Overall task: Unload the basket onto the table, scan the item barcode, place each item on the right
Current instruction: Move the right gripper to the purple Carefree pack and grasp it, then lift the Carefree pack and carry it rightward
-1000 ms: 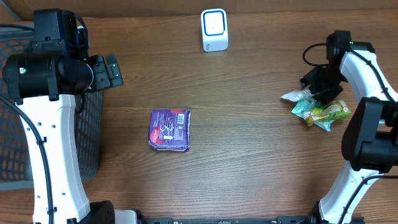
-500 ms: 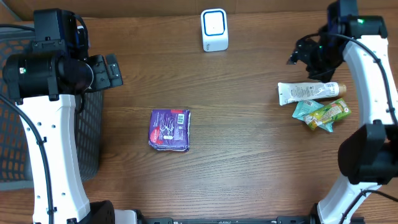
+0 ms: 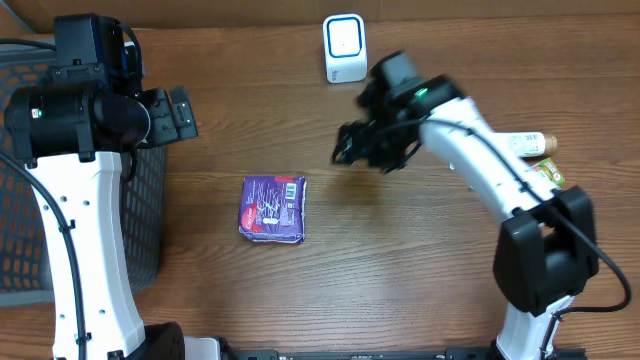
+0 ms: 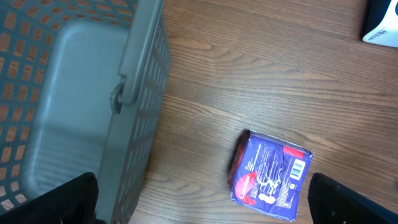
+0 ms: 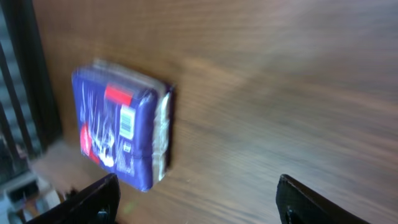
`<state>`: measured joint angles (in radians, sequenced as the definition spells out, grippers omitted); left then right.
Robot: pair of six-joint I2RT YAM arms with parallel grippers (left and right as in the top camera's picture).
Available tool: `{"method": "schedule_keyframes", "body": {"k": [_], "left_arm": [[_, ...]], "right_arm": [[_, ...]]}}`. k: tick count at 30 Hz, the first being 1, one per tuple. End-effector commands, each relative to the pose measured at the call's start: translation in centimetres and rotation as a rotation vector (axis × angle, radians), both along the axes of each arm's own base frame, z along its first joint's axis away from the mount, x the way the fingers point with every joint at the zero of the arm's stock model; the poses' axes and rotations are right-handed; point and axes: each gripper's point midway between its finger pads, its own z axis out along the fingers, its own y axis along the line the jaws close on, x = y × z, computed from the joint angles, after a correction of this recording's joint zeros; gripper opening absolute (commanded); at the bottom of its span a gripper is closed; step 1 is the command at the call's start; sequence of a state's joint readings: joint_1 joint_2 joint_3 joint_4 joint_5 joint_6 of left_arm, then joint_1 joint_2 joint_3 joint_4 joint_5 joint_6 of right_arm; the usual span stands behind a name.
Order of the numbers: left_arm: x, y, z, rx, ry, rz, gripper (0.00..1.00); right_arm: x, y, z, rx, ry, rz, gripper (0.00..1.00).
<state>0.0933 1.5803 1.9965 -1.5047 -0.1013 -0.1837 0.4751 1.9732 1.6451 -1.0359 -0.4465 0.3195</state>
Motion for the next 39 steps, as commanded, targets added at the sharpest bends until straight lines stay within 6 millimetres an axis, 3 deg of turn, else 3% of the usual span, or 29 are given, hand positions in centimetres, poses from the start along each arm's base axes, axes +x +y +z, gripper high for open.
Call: {"method": "schedule_keyframes", "body": {"k": [1,9,15,19,25,30,32,33,36,39], "left_arm": [[0.0,-0.1,0.8,-0.004,-0.024,-0.001,1.00],[0.0,-0.1,0.8,-0.004,-0.024,-0.001,0.99],[0.0,-0.1,0.8,-0.004,-0.024,-0.001,1.00],[0.0,-0.1,0.8,-0.004,-0.024,-0.001,0.99],[0.0,-0.1,0.8,-0.004,-0.024,-0.001,1.00],[0.0,-0.1,0.8,-0.004,-0.024,-0.001,0.99],[0.0,-0.1,0.8,-0.004,-0.024,-0.001,1.00],[0.0,-0.1,0.8,-0.004,-0.024,-0.001,1.00],[0.0,-0.1,0.8,-0.004,-0.024,-0.001,1.00],[0.0,-0.1,0.8,-0.004,-0.024,-0.001,1.00]], "right_arm": [[-2.4,2.6,-1.2,0.022,0.030,0.049,0.81],[-7.2,7.8,-4.7,0.021,0.145,-0.071,0.80],[-10.1,9.6,-7.7,-0.014,0.155,-0.130,0.75],[-10.7,9.9,-8.3,-0.046,0.135,-0.155,0.66],[-10.4,9.6,-8.4,-0.061,0.120,-0.170,0.32],[-9.5,8.9,-8.7,-0.098,0.072,-0.197,0.27],[-9.2,8.5,-8.9,-0.113,0.062,-0.208,0.17],[-9.0,8.0,-9.0,-0.123,0.068,-0.218,0.04],[-8.2,6.4,-9.1,-0.151,0.081,-0.233,0.04],[-6.2,3.2,-8.9,-0.183,0.074,-0.209,0.09]]}}
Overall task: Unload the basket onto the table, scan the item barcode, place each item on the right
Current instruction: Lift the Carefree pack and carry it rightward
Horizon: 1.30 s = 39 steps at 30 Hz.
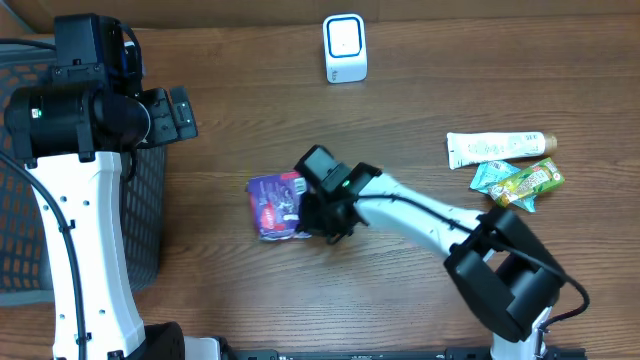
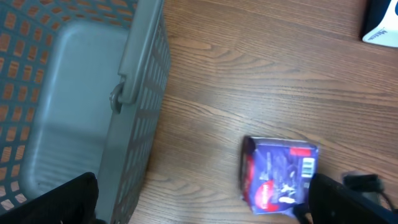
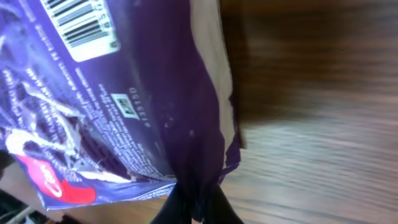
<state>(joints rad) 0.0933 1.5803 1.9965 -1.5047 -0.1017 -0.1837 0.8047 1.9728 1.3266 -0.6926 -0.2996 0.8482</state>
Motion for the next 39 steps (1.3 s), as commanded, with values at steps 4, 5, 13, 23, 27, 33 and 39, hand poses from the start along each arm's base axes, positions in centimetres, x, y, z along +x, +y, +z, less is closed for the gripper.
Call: {"method": "schedule_keyframes", "body": {"k": [4,5,13,23,27,33,39], "left_arm": [[0.0,-0.2,0.8,-0.004,-0.024,-0.001,1.00],[0.0,-0.2,0.8,-0.004,-0.024,-0.001,1.00],[0.0,-0.2,0.8,-0.004,-0.024,-0.001,1.00],[0.0,-0.2,0.8,-0.004,-0.024,-0.001,1.00],[0.0,-0.2,0.8,-0.004,-0.024,-0.001,1.00],[0.0,-0.2,0.8,-0.004,-0.024,-0.001,1.00],[0.0,-0.2,0.8,-0.004,-0.024,-0.001,0.99]], "right_arm": [[6.6,-8.0,0.4,-0.095,-0.149,0.149,0.15],[7.4,-8.9,0.6,-0.098,-0.187,0.220,0.15],[13.6,-17.6,0.9,-0.322,-0.353,0.261,0.44],[14.2,-16.8,6.8,0.094,-0.067,-0.267,0.58],[12.2,-15.9,4.8,0.077,0.016,-0.308,0.61],[9.7,-12.8,1.7,0.169,0.100,-0.340,0.59],[10.1,-11.0,-0.6,0.243,0.047,-0.402,0.61]]}}
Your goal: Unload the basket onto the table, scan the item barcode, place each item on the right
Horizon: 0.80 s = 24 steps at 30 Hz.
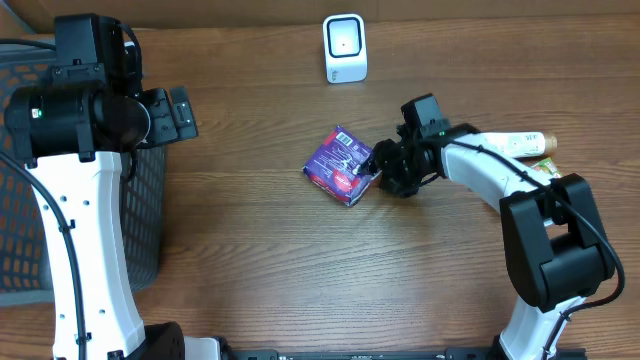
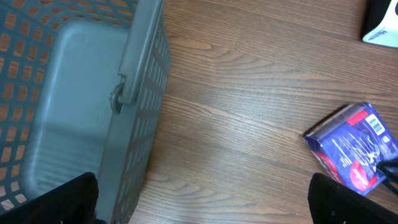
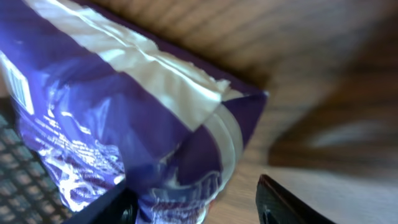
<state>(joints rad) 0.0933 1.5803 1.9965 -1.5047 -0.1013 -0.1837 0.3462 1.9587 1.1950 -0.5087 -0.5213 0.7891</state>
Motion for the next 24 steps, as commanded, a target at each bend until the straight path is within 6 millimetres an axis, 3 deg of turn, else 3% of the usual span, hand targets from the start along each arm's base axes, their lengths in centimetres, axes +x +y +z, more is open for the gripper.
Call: {"method": "schedule_keyframes", "body": {"k": [1,8,15,18,23,24], "left_arm": [[0.0,-0.1,0.8,-0.004,-0.024,-0.001,0.99],[0.0,-0.1,0.8,-0.004,-0.024,-0.001,1.00],[0.0,-0.1,0.8,-0.004,-0.024,-0.001,1.00],[0.0,-0.1,0.8,-0.004,-0.024,-0.001,0.99],[0.0,-0.1,0.8,-0.004,-0.024,-0.001,1.00],[0.0,-0.1,0.8,-0.004,-0.024,-0.001,1.00]], "right_arm": [[-0.4,1.2,-0.2,0.050,-0.007,-0.068,0.62],[-0.1,1.5,0.2,0.064,-0.078,-0.034,0.60],[3.1,-3.0,3.5,-0.002,-0.330,0.116,0.75],[4.7,-4.6,4.3,-0.017,-0.419,0.145,0.76],[3.7,-2.9,6.3,0.172,-0.357,0.143,0.70],[3.1,-2.4,6.1,0.181,-0.304,0.119,0.80]]}}
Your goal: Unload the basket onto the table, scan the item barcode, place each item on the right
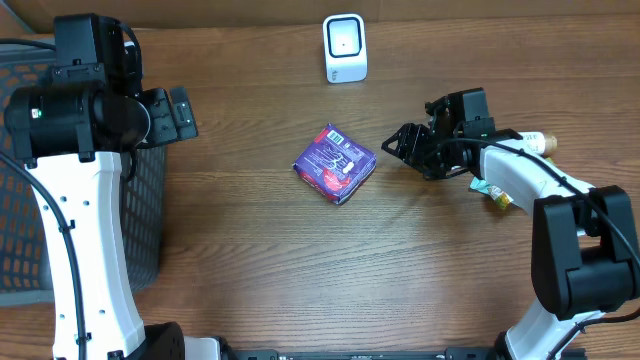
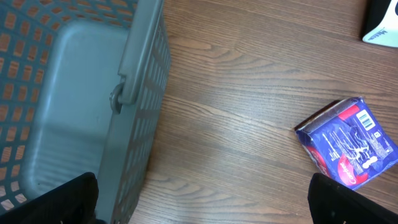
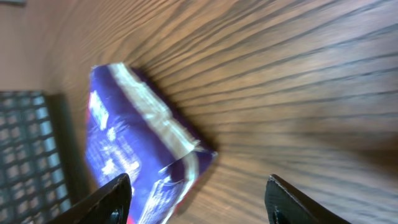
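Observation:
The purple packet (image 1: 335, 163) lies on the wooden table near the middle, turned at an angle, its barcode facing up at its far corner. It also shows at the right edge of the left wrist view as the purple packet (image 2: 348, 149) and in the right wrist view as the purple packet (image 3: 140, 162). The white scanner (image 1: 344, 47) stands at the far edge. My right gripper (image 1: 405, 148) is open just right of the packet, apart from it, holding nothing. My left gripper (image 2: 202, 199) is open, high over the basket's edge.
A grey mesh basket (image 1: 20, 180) stands at the left edge. A white tube (image 1: 530, 142) and green sachets (image 1: 490, 190) lie at the right, partly under my right arm.
My right gripper has let go of the packet and drawn back to the right. The packet rests on the table a little left of where it was held.
The packet lay left of centre with my right gripper open above the table. Then the right gripper was shut on its edge. Later the packet was right of its first spot, tilted in the gripper. Now it lies free, rotated, nearer the scanner.

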`<state>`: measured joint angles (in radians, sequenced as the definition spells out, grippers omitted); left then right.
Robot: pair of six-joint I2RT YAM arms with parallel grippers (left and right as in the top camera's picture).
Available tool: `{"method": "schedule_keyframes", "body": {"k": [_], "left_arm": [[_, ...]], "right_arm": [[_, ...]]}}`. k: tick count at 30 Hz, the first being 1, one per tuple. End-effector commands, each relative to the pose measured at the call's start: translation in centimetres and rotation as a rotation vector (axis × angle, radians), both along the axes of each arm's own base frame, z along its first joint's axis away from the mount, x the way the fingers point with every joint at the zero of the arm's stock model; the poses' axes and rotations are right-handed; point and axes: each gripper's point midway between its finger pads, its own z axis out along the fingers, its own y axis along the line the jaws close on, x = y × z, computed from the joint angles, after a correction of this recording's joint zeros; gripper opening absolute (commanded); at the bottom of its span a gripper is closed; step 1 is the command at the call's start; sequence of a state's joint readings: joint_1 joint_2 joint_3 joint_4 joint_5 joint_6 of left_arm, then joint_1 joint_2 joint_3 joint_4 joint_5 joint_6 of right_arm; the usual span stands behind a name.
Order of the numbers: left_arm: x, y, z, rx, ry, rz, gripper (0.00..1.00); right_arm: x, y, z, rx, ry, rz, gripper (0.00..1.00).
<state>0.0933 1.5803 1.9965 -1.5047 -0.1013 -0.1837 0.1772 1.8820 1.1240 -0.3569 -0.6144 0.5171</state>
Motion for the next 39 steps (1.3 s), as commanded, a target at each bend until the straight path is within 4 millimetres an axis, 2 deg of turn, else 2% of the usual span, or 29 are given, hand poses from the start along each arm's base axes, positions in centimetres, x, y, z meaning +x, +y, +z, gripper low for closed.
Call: {"method": "schedule_keyframes", "body": {"k": [1,3,6,10,15,23,27,30,36,39], "left_arm": [[0.0,-0.1,0.8,-0.004,-0.024,-0.001,0.99],[0.0,-0.1,0.8,-0.004,-0.024,-0.001,1.00],[0.0,-0.1,0.8,-0.004,-0.024,-0.001,1.00],[0.0,-0.1,0.8,-0.004,-0.024,-0.001,1.00],[0.0,-0.1,0.8,-0.004,-0.024,-0.001,0.99],[0.0,-0.1,0.8,-0.004,-0.024,-0.001,1.00],[0.0,-0.1,0.8,-0.004,-0.024,-0.001,0.99],[0.0,-0.1,0.8,-0.004,-0.024,-0.001,1.00],[0.0,-0.1,0.8,-0.004,-0.024,-0.001,1.00],[0.0,-0.1,0.8,-0.004,-0.024,-0.001,1.00]], "right_arm": [[-1.3,2.9,2.7,0.100,0.040,0.040,0.82],[-2.3,4.1,2.0,0.069,0.093,0.025,0.86],[-3.3,5.6,0.4,-0.032,0.144,-0.056,1.00],[-4.3,6.0,-2.0,-0.149,0.205,-0.246,1.00],[-4.0,7.4,-2.6,-0.145,0.135,-0.239,0.98],[-3.6,7.3,-3.5,-0.119,0.086,-0.269,0.85],[-3.8,7.3,-4.0,-0.108,0.068,-0.268,0.71],[-4.2,7.7,-4.1,-0.110,0.068,-0.257,0.54],[-4.3,8.6,-4.0,-0.150,0.011,-0.260,0.59],[-4.4,8.8,-3.9,-0.139,0.014,-0.250,0.46]]}}
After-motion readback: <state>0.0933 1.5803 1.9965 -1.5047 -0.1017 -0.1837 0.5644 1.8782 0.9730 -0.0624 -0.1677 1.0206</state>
